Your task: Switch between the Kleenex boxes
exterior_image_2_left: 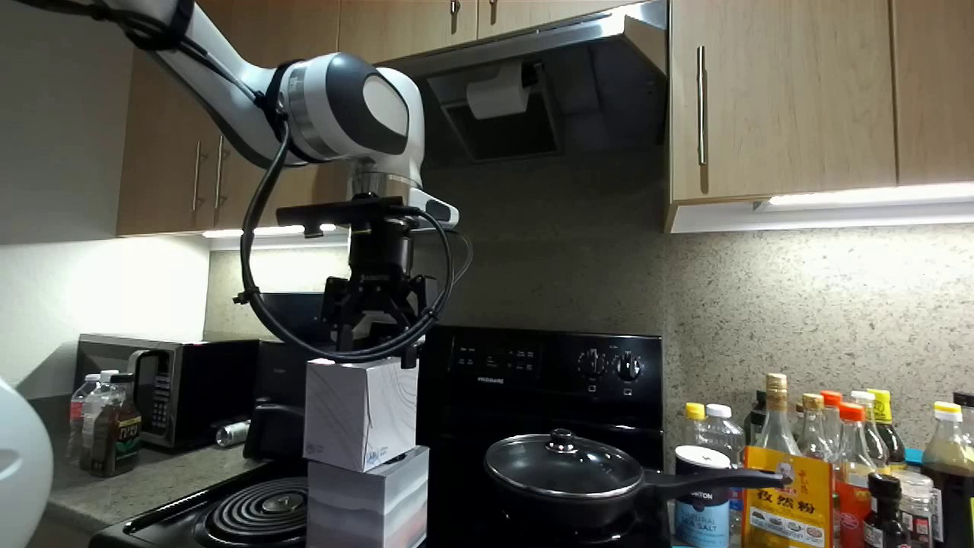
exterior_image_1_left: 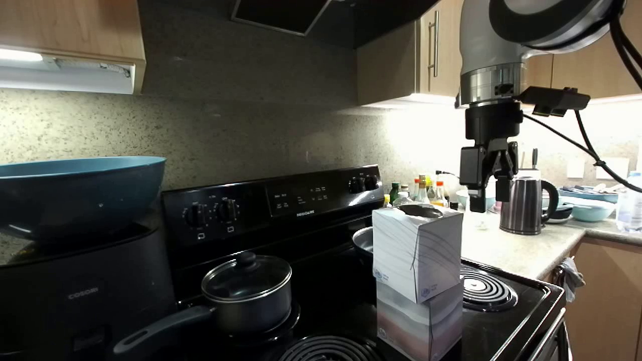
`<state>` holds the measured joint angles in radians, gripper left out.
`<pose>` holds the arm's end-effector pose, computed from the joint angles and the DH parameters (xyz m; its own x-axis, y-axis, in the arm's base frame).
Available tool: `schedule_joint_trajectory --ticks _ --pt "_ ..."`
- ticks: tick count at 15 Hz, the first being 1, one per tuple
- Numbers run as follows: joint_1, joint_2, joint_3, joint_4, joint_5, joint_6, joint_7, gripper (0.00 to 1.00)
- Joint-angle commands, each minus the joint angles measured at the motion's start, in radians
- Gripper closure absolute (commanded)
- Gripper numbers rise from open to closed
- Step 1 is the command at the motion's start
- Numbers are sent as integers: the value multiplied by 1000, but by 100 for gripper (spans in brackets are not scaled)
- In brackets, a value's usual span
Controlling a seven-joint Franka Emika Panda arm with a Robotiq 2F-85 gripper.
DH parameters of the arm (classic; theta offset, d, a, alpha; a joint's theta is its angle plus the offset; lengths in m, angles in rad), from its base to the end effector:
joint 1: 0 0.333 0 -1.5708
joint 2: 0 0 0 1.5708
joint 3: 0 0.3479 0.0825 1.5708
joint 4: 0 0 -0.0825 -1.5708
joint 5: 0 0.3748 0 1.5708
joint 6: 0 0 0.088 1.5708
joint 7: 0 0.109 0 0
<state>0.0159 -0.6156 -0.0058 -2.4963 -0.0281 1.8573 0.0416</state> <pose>0.3340 0.0009 0.5179 0.9995 -0.0224 -0.0225 -0.0219 -0.9995 0.0244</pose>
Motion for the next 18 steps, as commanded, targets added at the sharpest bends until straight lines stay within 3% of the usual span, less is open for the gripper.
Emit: schedule_joint_trajectory --ticks 1,9,18 --pt "-8 0 5 5 3 -9 -6 0" --pt "4 39 29 94 -35 -18 -24 0" --pt "32 266 62 250 -37 31 -4 0"
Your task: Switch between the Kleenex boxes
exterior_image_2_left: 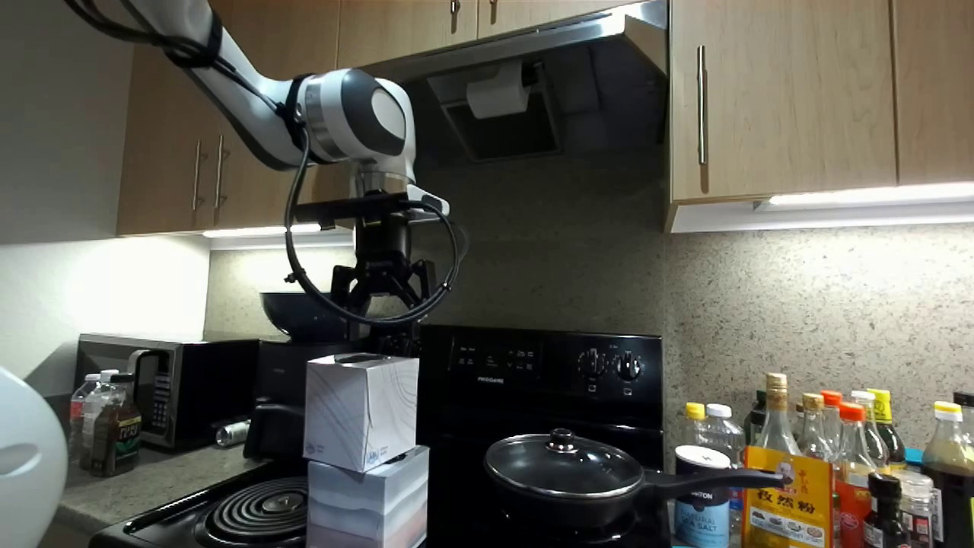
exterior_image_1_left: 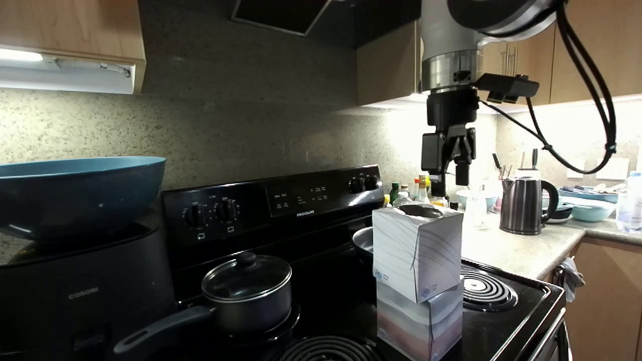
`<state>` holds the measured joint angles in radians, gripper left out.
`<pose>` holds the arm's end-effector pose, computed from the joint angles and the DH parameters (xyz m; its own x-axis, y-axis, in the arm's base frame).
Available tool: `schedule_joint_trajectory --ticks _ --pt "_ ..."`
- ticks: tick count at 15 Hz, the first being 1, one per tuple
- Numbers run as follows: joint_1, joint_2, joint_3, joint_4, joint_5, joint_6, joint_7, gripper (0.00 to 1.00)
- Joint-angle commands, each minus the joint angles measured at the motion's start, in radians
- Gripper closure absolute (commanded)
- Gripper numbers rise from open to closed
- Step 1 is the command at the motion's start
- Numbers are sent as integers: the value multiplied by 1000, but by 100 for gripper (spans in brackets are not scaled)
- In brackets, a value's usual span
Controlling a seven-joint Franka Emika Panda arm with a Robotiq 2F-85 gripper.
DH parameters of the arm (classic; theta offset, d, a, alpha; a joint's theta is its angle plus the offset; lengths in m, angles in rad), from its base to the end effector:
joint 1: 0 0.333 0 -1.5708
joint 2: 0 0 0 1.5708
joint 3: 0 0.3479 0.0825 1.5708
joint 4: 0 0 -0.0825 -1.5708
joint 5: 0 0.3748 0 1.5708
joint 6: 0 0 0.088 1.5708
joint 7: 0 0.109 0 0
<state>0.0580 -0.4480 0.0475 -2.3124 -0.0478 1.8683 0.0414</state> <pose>0.3928 0.0403 0.5441 0.9973 0.0735 0.0056 0.0730 -0.9951 0.0661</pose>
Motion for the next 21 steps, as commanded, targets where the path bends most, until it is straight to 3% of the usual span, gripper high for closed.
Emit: schedule_joint_trajectory --ticks 1,9,10,12,21 --pt "-6 30 5 20 2 4 -1 0" --pt "-15 131 -15 73 42 24 9 0" --pt "-17 140 -22 79 59 9 19 25" --pt "-24 147 -30 77 71 11 34 32" --pt "-40 187 -40 116 87 21 81 90"
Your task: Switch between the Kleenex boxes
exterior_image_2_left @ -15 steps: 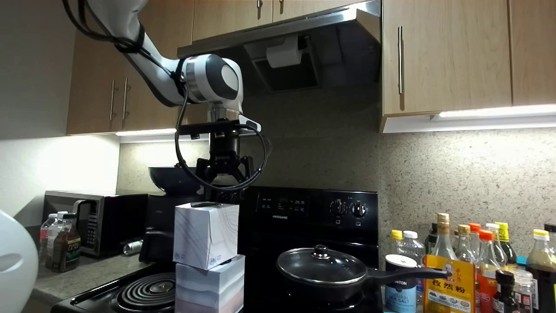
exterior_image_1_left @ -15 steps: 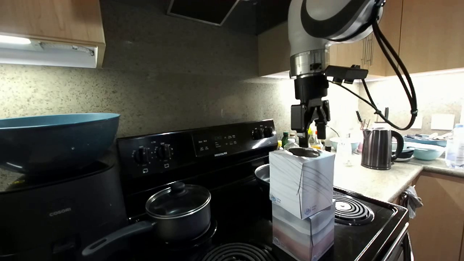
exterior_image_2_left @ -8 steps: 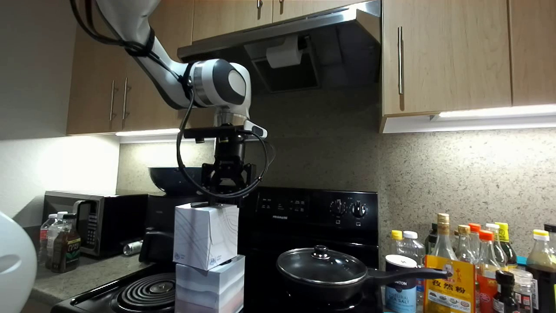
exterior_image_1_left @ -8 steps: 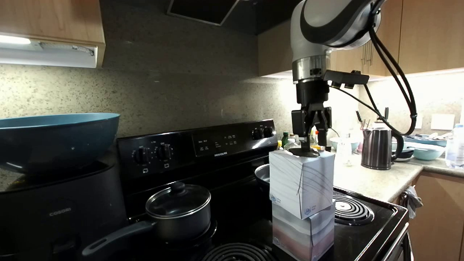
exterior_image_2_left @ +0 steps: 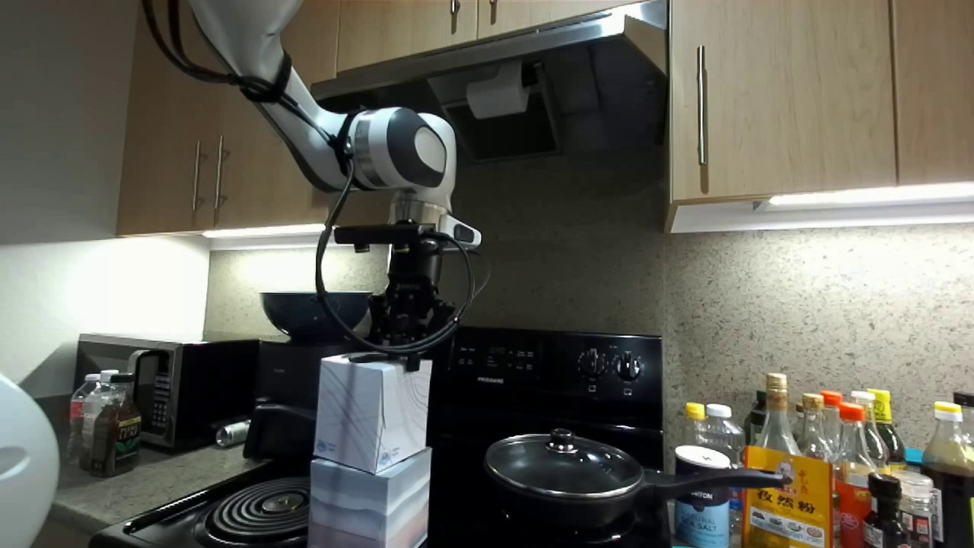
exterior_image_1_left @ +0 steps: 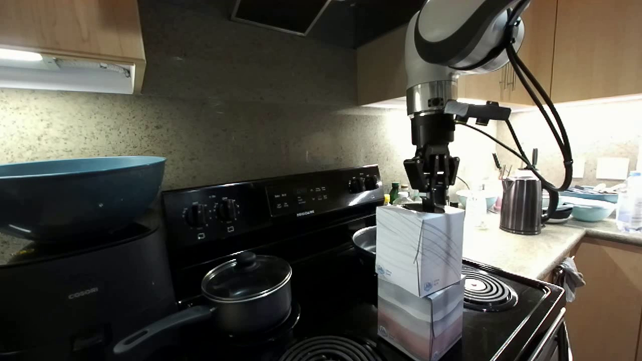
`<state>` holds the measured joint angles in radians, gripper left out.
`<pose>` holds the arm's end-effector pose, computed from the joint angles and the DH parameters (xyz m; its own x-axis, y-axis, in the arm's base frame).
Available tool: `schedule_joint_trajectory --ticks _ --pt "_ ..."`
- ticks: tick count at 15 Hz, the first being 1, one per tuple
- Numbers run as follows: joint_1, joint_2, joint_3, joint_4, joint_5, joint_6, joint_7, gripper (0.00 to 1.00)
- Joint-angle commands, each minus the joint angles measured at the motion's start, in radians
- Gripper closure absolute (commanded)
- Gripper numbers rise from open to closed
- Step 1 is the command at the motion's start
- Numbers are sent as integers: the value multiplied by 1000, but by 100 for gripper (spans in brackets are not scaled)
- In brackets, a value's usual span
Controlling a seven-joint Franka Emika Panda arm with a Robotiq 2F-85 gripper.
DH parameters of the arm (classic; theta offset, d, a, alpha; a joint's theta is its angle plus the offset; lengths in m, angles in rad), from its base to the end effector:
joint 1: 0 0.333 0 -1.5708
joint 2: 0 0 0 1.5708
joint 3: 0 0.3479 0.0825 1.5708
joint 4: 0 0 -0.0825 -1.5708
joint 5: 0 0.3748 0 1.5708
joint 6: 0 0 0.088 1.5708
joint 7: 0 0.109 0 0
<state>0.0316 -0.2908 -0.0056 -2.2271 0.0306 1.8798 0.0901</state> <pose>0.4403 0.0136 0.5193 0.9956 -0.0730 -0.0591 -0.0746 -0.9969 -0.0250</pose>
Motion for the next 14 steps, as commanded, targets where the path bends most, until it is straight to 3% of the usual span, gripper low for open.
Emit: schedule_joint_trajectory --ticks 1,7,14 --pt "-12 40 18 44 3 9 40 92" --pt "-2 138 54 149 -41 29 82 95" --pt "4 284 71 320 -188 47 165 94"
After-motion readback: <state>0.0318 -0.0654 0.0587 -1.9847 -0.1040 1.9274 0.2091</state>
